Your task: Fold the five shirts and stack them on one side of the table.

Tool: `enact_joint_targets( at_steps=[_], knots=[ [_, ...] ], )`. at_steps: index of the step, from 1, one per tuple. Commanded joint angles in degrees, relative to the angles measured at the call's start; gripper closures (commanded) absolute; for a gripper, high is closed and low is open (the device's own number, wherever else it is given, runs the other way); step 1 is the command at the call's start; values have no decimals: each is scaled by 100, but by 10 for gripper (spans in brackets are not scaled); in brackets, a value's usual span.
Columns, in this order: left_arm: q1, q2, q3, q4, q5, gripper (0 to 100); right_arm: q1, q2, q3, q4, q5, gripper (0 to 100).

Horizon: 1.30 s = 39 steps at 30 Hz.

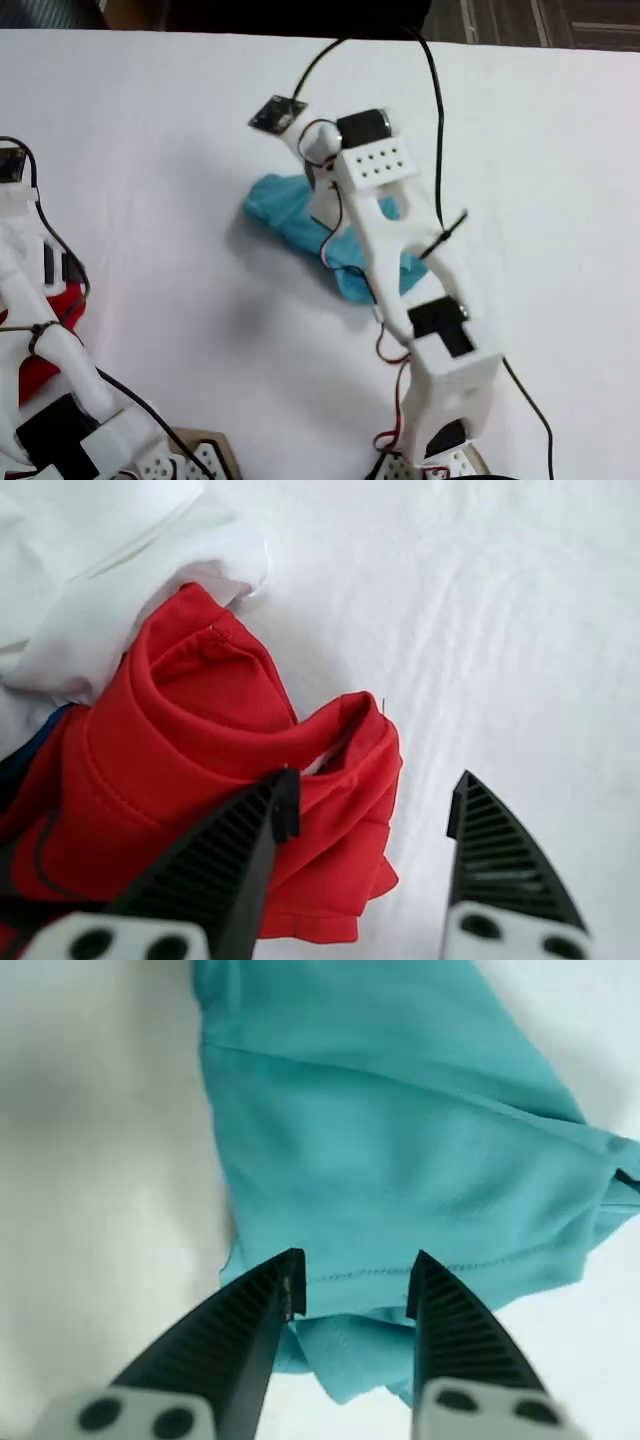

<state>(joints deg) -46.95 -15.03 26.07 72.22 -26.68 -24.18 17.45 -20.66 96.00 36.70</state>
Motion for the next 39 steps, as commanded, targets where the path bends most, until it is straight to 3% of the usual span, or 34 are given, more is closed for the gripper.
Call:
enact_joint_targets(
  at_steps=[1,10,20,34,39],
  knots=[
    [-9,-255,-233,0,-44,736,-75,-778,598,75,413,825],
    [-9,-255,-233,0,-44,736,-66,-1305,2145,40,1389,825],
    [-9,-255,-233,0,-44,736,-163,-1297,2813,-48,1679,825],
    [-9,-255,-233,26,-44,736,31,-1288,3341,-1516,1670,827],
    [-9,-255,-233,35,-44,736,295,-1288,3332,-1736,1705,913]
  ],
)
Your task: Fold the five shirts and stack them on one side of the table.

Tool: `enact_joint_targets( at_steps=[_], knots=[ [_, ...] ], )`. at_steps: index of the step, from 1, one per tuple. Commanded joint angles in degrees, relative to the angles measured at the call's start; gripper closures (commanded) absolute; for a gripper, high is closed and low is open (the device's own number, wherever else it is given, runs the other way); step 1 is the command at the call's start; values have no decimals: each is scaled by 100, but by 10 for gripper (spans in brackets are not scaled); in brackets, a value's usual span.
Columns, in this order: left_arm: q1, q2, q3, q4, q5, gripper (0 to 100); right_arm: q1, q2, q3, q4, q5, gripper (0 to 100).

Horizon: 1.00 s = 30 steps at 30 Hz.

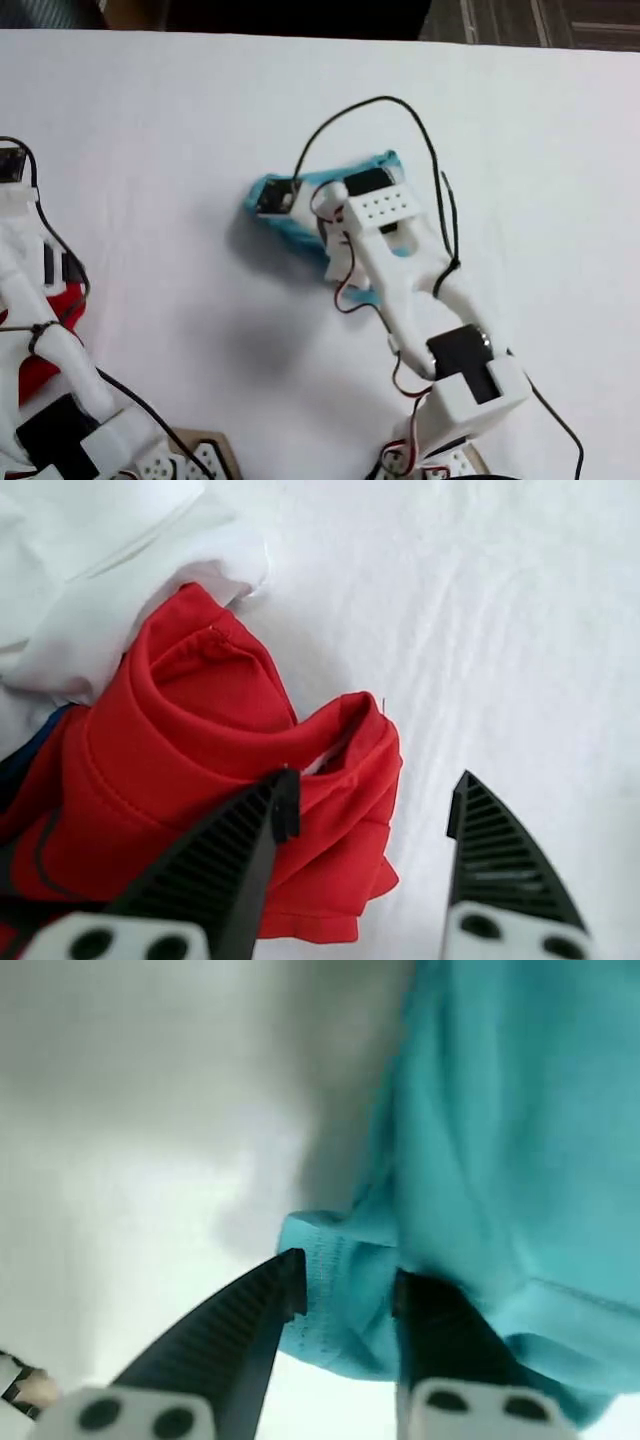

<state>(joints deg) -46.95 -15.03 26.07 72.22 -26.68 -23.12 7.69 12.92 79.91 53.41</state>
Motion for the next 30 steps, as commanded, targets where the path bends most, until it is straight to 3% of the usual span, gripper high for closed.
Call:
enact_joint_targets(
  at_steps=[1,13,24,30],
  knots=[
    [-9,-255,-233,35,-44,736,233,-312,-26,-145,35,930],
    [-9,-255,-189,26,-44,736,347,-321,-202,-154,-9,978],
    [0,-255,189,-167,-53,736,593,-312,-1530,-101,-774,978],
    [0,-255,145,-167,-53,736,365,-321,-1301,1051,-800,947]
  ],
)
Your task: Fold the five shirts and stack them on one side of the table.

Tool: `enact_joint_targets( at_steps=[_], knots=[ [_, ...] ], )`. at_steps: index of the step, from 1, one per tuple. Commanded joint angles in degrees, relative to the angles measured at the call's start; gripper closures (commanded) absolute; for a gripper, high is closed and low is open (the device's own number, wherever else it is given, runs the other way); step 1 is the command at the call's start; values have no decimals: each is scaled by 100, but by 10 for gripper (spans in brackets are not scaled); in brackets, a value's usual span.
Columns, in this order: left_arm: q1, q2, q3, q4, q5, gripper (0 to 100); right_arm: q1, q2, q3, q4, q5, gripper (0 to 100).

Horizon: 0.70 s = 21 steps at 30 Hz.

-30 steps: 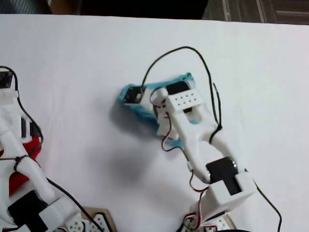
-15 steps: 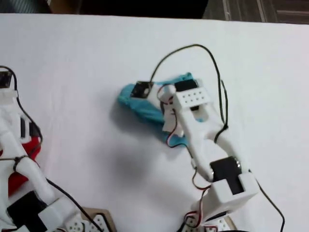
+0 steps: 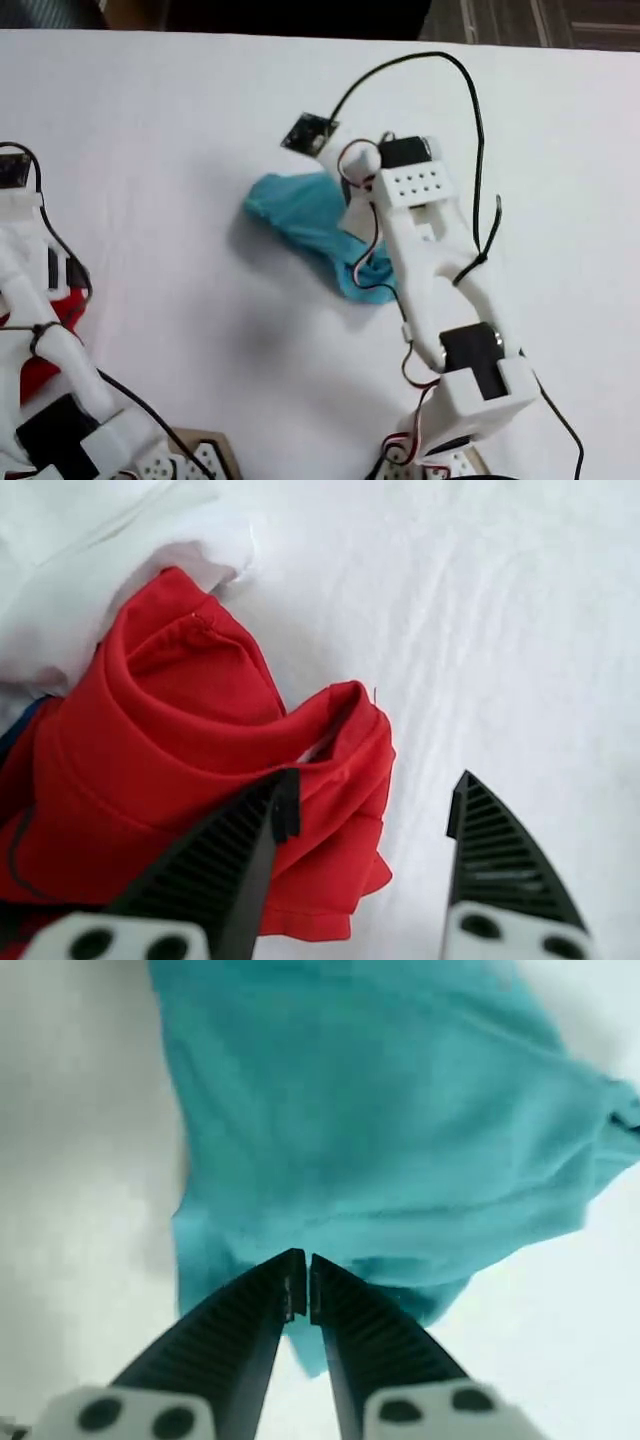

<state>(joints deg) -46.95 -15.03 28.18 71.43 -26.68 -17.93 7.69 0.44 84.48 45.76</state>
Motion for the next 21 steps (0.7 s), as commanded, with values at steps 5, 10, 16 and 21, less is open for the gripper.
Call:
enact_joint_targets(
  at_steps=[5,10,16,21],
  knots=[
    [0,-255,-57,-176,-53,736,-453,-426,703,840,273,891],
    [0,-255,-48,-202,-53,736,-892,-426,1327,189,352,915],
    [0,-255,-22,-193,-53,736,-892,-418,1398,-462,352,915],
    [0,-255,-22,-202,-53,736,-804,-409,1389,-637,396,915]
  ],
)
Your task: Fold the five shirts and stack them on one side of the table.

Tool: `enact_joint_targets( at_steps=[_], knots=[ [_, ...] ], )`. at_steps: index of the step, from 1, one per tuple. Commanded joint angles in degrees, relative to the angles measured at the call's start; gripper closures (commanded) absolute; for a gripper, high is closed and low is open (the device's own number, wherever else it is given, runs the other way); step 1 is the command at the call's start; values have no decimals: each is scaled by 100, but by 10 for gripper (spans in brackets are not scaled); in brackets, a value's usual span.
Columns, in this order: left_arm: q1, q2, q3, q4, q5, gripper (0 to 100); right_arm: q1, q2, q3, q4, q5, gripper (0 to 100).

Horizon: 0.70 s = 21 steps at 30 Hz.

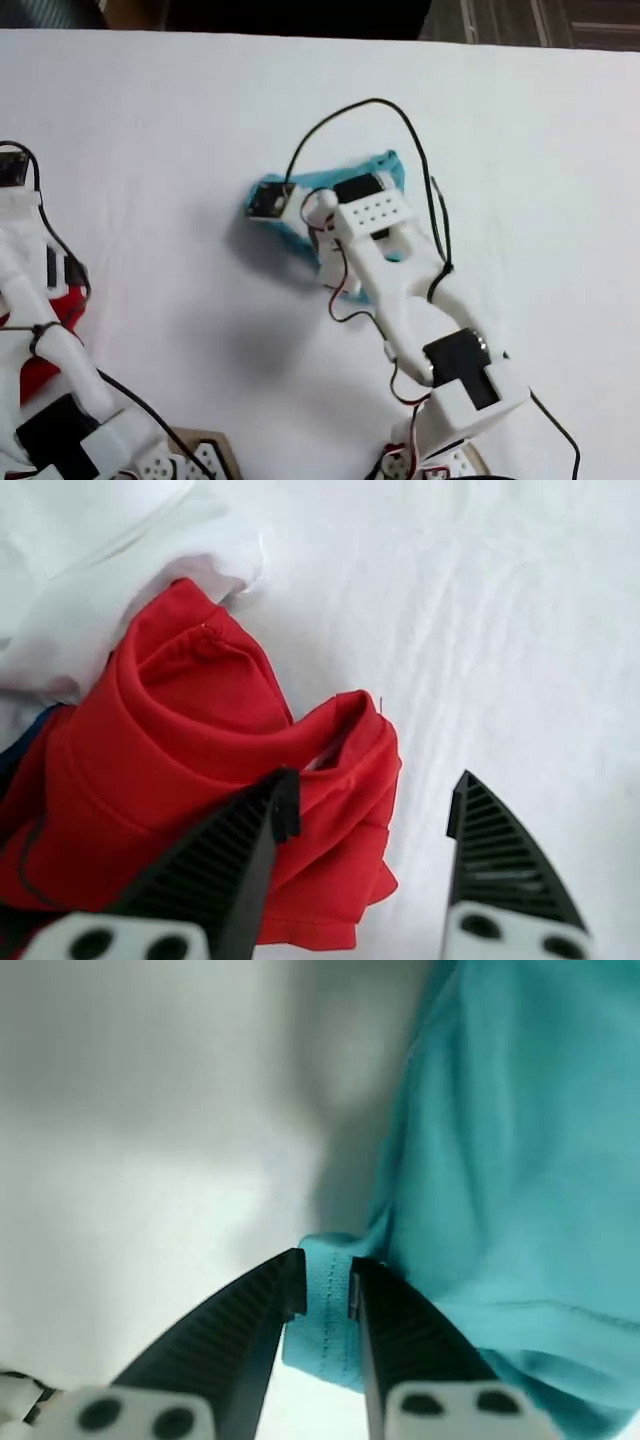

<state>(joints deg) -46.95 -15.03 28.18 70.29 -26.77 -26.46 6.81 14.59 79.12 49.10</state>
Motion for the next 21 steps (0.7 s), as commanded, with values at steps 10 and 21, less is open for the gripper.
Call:
enact_joint_targets(
  at_steps=[10,21],
  knots=[
    [0,-255,-31,-79,-44,736,813,-321,-35,-303,264,917],
    [0,-255,-22,-53,-44,736,611,-127,-44,-602,229,920]
  ],
)
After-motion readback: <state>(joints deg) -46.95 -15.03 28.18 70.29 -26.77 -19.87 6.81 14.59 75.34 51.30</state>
